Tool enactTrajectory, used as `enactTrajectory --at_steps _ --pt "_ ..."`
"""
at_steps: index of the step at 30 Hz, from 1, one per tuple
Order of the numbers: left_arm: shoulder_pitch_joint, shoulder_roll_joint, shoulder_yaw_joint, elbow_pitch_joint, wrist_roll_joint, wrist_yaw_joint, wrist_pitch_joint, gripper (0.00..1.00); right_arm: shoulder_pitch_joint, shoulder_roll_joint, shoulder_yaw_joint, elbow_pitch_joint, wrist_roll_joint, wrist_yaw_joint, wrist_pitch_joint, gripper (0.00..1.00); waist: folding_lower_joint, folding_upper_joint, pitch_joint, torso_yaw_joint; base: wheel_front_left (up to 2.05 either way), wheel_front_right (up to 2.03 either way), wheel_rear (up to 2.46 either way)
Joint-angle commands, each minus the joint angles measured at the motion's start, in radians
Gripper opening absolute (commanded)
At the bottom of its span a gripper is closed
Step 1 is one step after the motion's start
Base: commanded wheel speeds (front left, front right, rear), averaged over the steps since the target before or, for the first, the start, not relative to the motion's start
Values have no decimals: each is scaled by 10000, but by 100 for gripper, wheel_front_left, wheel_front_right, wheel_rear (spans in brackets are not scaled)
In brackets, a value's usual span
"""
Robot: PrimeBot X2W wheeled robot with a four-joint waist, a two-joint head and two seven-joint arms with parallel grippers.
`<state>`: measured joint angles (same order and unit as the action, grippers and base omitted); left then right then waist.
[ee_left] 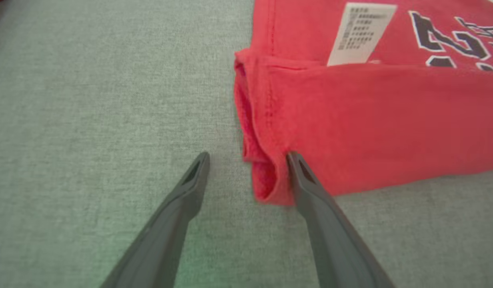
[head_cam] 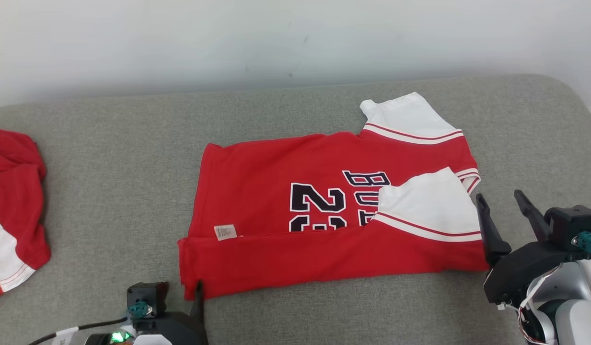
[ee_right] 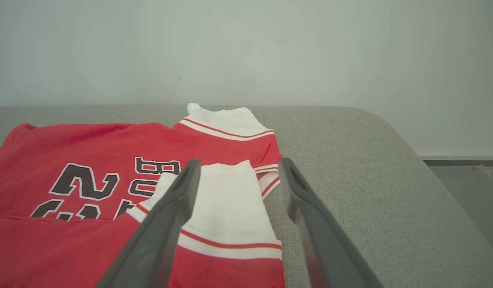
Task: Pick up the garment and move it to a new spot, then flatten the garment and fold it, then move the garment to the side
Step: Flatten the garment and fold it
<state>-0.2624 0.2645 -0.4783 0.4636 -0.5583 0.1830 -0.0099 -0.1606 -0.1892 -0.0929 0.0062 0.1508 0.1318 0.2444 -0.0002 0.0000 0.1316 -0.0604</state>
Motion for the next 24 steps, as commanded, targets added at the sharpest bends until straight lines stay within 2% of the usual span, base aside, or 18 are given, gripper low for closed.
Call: enactTrajectory --at_steps 1,6,8,9,11,16,24 --pt "42 2 28 54 -47 80 40 100 104 65 15 -63 -2 -23 10 100 2 0 29 -34 0 0 0" --pt "-90 -110 -17 258 -175 156 313 100 267 245 -232 -75 -128 -23 207 100 2 0 121 -103 0 0 0" --pt "-116 -160 -67 356 -263 75 405 100 327 465 -718 106 -270 -23 440 100 2 0 154 -122 0 0 0" --pt "-142 -181 -105 390 -261 -23 424 59 387 538 -1002 233 -485 -23 649 100 2 0 174 -128 0 0 0" --pt "-214 -218 -172 393 -251 -116 322 0 372 812 -1400 358 -744 -23 995 100 2 0 216 -126 0 0 0" --pt "-367 -194 -235 333 -105 -280 -67 0 244 1221 -2046 603 -1022 -23 1408 100 2 0 404 -107 0 0 0" --pt "-128 -155 -328 267 -124 -336 -377 0 70 1390 -2060 1177 -970 -23 1944 100 2 0 653 26 0 0 0"
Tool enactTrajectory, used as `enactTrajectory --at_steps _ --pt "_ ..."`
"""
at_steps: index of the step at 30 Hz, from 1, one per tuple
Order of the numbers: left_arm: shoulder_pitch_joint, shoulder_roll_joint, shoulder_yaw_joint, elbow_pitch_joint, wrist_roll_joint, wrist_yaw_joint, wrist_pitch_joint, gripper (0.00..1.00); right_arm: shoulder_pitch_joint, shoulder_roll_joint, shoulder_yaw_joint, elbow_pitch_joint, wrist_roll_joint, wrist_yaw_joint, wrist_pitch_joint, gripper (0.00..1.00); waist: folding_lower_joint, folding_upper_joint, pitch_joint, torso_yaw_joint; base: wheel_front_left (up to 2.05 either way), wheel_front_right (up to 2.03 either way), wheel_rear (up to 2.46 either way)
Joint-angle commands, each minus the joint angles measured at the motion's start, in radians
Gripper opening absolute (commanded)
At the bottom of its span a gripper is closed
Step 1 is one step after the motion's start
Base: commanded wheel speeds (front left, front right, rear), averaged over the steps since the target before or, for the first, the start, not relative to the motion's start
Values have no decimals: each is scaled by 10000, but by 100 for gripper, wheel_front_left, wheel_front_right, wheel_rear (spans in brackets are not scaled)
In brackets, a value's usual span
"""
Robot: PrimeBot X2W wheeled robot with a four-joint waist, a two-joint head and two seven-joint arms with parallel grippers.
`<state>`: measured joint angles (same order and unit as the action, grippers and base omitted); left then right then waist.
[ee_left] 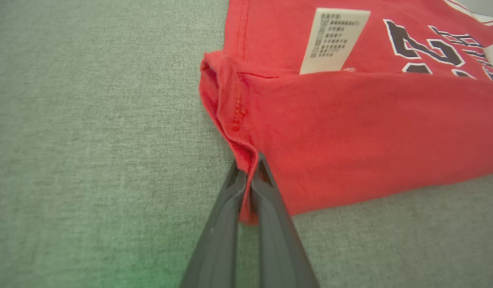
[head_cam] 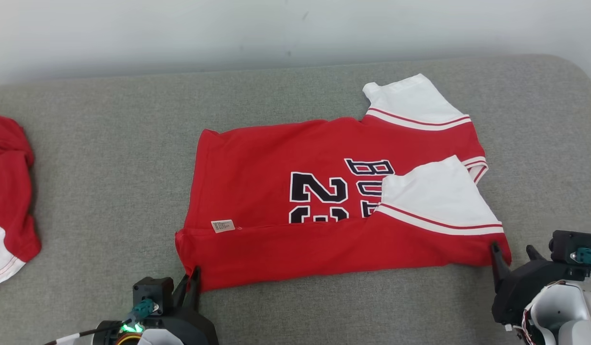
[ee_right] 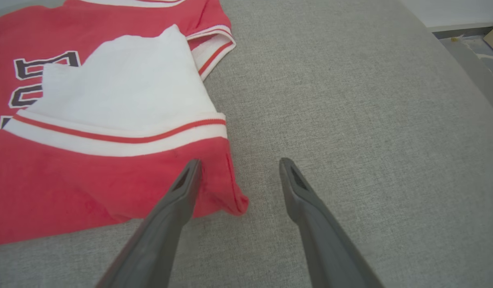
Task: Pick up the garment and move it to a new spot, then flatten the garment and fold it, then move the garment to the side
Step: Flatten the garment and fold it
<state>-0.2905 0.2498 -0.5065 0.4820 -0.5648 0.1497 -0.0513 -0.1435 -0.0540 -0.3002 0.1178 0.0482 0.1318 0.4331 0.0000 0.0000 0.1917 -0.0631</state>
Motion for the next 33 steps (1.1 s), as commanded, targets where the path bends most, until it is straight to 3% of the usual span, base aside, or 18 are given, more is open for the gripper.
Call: enactTrajectory --at_steps 1,5,6,7,8,10,17,22,31,32,33 --pt "145 -10 -59 84 -62 -7 33 0 -112 40 20 110 -6 -23 94 100 0 0 75 79 0 0 0" --pt "78 -2 -109 38 -44 -23 -13 0 -241 49 36 448 86 -23 184 98 0 0 145 149 0 0 0" --pt "53 2 -129 23 -21 -32 -13 0 -266 50 75 511 45 -23 219 78 0 0 154 166 0 0 0" --pt "53 2 -129 23 -21 -32 -13 0 -266 50 75 511 45 -23 219 78 0 0 154 166 0 0 0" --pt "35 1 -155 6 -5 -42 -24 0 -288 49 135 548 -41 -23 242 35 0 0 160 182 0 0 0" --pt "30 -2 -201 -8 16 -60 -39 0 -254 49 316 592 -144 -23 304 0 0 0 154 212 0 0 0" --pt "530 239 -346 -201 -61 -185 18 0 325 44 637 311 70 -23 724 0 0 0 -155 139 0 0 0" --pt "1414 616 -460 -582 -258 -322 223 0 1307 -221 816 -410 867 -23 1729 0 0 0 -604 72 0 0 0" --pt "2619 1129 -363 -1681 -686 -97 715 0 2514 -355 406 -1689 1343 -25 2567 0 0 0 -1053 28 0 0 0" --pt "2722 1130 -439 -1789 -768 -140 876 0 2544 -319 418 -1731 1364 -25 2618 15 0 0 -1069 23 0 0 0" --pt "2767 1133 -447 -1939 -800 -127 914 22 2586 -279 384 -1723 1420 -23 2754 100 0 0 -1082 18 0 0 0"
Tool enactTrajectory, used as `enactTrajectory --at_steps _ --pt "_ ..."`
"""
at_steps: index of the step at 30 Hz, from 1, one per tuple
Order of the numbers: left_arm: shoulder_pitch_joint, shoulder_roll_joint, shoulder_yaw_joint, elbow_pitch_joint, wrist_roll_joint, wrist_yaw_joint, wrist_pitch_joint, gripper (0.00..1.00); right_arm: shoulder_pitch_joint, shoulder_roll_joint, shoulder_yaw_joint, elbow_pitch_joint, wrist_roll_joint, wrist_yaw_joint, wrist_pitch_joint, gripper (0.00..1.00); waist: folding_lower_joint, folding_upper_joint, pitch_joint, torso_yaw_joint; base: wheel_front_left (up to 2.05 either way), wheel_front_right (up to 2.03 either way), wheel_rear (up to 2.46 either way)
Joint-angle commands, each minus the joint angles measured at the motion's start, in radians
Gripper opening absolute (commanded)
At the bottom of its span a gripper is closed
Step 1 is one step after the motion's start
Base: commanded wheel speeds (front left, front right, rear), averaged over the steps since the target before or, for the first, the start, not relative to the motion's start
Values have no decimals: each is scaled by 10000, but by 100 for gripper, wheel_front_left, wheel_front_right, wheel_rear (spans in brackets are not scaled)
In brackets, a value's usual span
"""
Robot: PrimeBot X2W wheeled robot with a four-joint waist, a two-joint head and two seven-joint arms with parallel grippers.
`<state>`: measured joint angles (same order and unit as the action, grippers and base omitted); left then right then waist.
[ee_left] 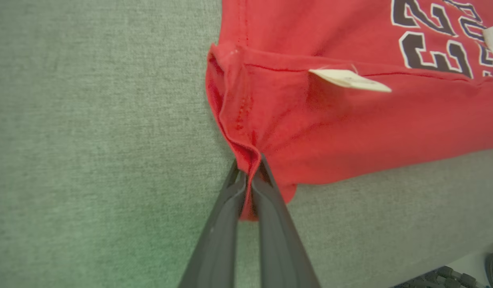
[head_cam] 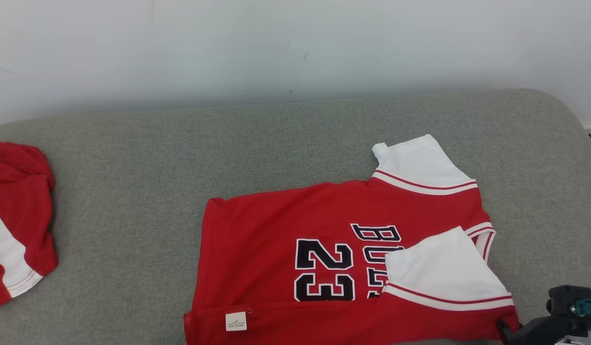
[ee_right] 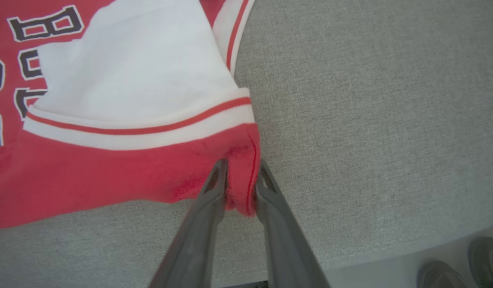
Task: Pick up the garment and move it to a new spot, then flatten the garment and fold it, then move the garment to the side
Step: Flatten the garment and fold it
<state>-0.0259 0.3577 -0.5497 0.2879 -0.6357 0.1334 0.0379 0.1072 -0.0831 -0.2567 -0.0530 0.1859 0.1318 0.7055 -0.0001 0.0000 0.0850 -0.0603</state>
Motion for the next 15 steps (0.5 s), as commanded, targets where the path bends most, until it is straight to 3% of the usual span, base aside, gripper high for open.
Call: enactTrajectory --at_steps 1,9,15 --pt "184 45 -5 -113 -179 66 97 100 113 41 -29 -61 56 -23 98 100 1 0 -22 -10 0 0 0" --pt "358 548 745 -1393 -852 326 591 100 -349 -222 -277 -1439 386 -23 404 100 1 0 203 -14 0 0 0" --pt "-1192 1159 1073 -1939 -431 609 1237 100 -1862 -642 -4 -2135 145 -23 239 100 1 0 838 -37 0 0 0"
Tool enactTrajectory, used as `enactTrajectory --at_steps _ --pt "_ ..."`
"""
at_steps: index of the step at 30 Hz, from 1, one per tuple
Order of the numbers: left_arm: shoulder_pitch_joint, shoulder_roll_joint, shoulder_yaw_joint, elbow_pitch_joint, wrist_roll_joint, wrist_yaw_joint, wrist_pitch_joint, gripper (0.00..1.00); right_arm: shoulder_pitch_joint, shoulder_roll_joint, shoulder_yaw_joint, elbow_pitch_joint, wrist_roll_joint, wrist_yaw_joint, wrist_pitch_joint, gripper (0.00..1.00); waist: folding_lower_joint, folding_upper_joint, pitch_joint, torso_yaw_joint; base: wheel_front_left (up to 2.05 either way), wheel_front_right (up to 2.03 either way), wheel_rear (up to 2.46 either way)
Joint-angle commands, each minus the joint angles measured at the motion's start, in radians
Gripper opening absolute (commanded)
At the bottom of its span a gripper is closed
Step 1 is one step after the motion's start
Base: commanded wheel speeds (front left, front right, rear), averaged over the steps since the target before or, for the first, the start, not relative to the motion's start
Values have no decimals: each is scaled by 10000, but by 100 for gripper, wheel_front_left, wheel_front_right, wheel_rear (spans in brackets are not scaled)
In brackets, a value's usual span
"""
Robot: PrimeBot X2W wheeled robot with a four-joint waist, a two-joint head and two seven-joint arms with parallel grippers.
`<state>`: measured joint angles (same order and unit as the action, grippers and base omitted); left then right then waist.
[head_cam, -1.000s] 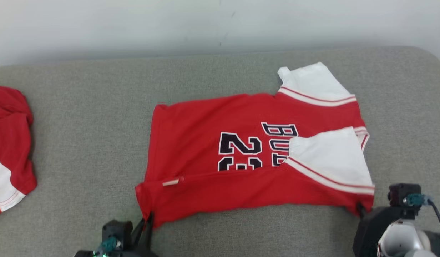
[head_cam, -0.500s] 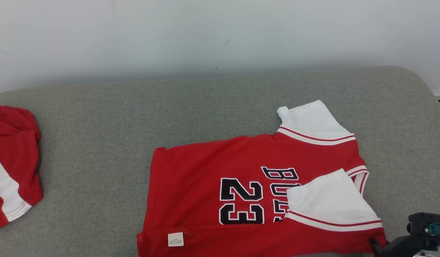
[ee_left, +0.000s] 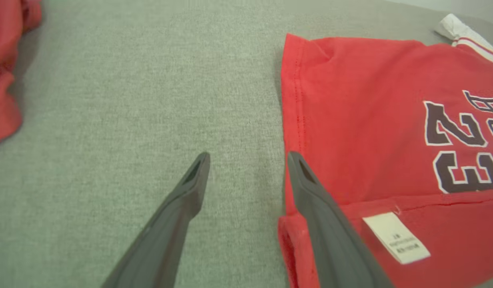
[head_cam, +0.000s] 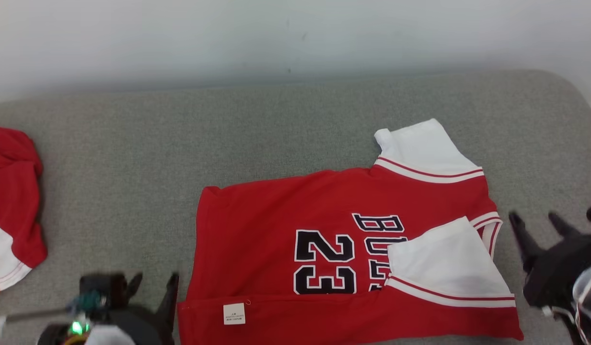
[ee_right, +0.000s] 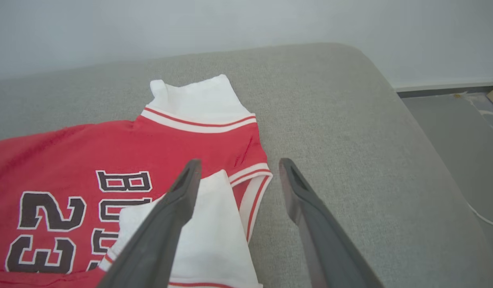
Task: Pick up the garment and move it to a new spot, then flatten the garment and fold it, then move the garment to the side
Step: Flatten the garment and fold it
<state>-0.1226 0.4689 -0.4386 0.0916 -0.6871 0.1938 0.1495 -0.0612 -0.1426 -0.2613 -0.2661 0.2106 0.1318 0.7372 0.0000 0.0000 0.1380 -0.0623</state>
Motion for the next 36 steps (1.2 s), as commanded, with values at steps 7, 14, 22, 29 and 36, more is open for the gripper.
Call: enactTrajectory --at_steps 7,14,22,29,36 --pt "-3372 -304 -498 1117 665 -230 1419 100 -2085 -166 1208 571 -443 -23 -546 100 0 0 1365 -318 0 0 0" --pt "-6433 -393 -1118 3120 1338 -571 3113 100 -3243 86 2446 1508 -672 -23 -1243 100 0 0 2283 -999 0 0 0" --pt "-7180 -188 -1383 3391 1440 -811 3996 100 -2962 -76 2248 1938 -820 -23 -1480 100 0 0 2148 -1045 0 0 0" --pt "-6861 -53 -1738 2973 1067 -952 5240 100 -2795 -134 2145 1901 -768 -23 -1328 100 0 0 1814 -948 0 0 0" --pt "-6962 101 -2184 3232 1483 -931 5775 97 -2754 -206 2262 1675 -708 -23 -1184 100 0 0 1987 -1083 0 0 0"
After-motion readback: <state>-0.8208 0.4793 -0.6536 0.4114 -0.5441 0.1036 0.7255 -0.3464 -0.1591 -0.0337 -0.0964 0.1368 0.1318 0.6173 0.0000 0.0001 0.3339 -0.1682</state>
